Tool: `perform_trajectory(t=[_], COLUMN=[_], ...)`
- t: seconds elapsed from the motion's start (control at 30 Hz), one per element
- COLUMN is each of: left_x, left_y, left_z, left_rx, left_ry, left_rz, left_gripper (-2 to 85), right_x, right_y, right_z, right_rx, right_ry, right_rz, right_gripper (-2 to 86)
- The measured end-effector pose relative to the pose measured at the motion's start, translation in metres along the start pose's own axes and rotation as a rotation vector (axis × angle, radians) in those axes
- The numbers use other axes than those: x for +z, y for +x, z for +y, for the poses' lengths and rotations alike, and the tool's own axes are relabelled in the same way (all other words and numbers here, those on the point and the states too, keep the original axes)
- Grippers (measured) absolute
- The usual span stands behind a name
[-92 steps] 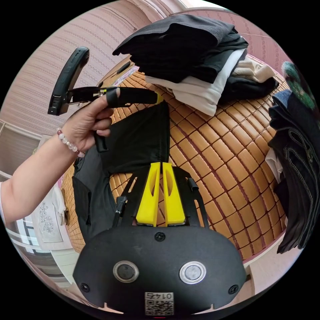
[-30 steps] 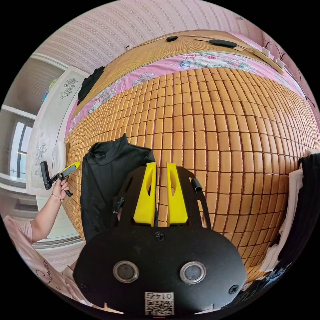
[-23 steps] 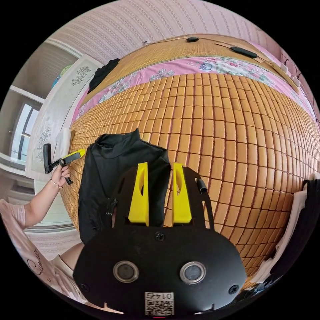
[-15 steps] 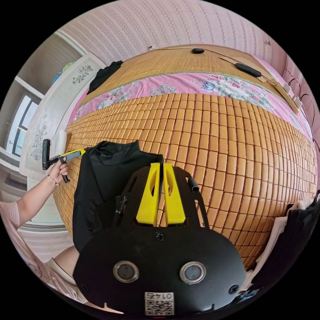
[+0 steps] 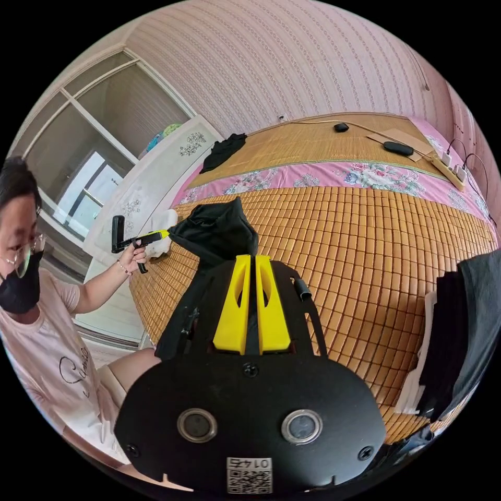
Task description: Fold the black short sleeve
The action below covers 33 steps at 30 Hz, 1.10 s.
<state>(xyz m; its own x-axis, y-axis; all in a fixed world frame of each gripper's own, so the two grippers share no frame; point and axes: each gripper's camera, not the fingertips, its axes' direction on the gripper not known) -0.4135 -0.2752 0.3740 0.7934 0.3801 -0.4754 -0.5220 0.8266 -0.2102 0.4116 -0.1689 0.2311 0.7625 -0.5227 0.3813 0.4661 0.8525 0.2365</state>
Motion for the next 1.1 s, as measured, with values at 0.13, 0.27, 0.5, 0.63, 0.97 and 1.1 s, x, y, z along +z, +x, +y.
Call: perform_trajectory(t=[0.13, 0.27, 0.5, 0.63, 0.97, 1.1], left_x=[-0.050, -0.038, -0.007, -0.051, -0.030, -0.059], left_y=[0.037, 0.054, 0.059, 0.084, 0.111, 0.149], left_z=[0.091, 0.194, 0.264, 0.251, 0.326, 0.329], left_rx=[-0.029, -0.176, -0.289, -0.194, -0.274, -0.242], left_ry=[-0.060, -0.177, -0.263, -0.151, -0.296, -0.242], left_rz=[0.046, 0.016, -0.033, -0.012, -0.166, -0.310], left_gripper=[-1.0, -1.0, -1.0, -1.0, -1.0, -0.9], right_x=[-0.026, 0.010, 0.039, 0.001, 0.048, 0.027], right_y=[-0.023, -0.009, -0.006, -0.033, -0.076, -0.110], right_z=[0.082, 0.174, 0.226, 0.215, 0.274, 0.273], right_rx=[0.051, 0.238, 0.327, 0.200, 0.174, 0.161], right_ry=[-0.071, -0.212, -0.215, -0.122, -0.315, -0.228], right_rz=[-0.065, -0.104, -0.035, -0.024, 0.221, 0.316], right_gripper=[0.8, 0.8, 0.8, 0.9, 3.0, 3.5])
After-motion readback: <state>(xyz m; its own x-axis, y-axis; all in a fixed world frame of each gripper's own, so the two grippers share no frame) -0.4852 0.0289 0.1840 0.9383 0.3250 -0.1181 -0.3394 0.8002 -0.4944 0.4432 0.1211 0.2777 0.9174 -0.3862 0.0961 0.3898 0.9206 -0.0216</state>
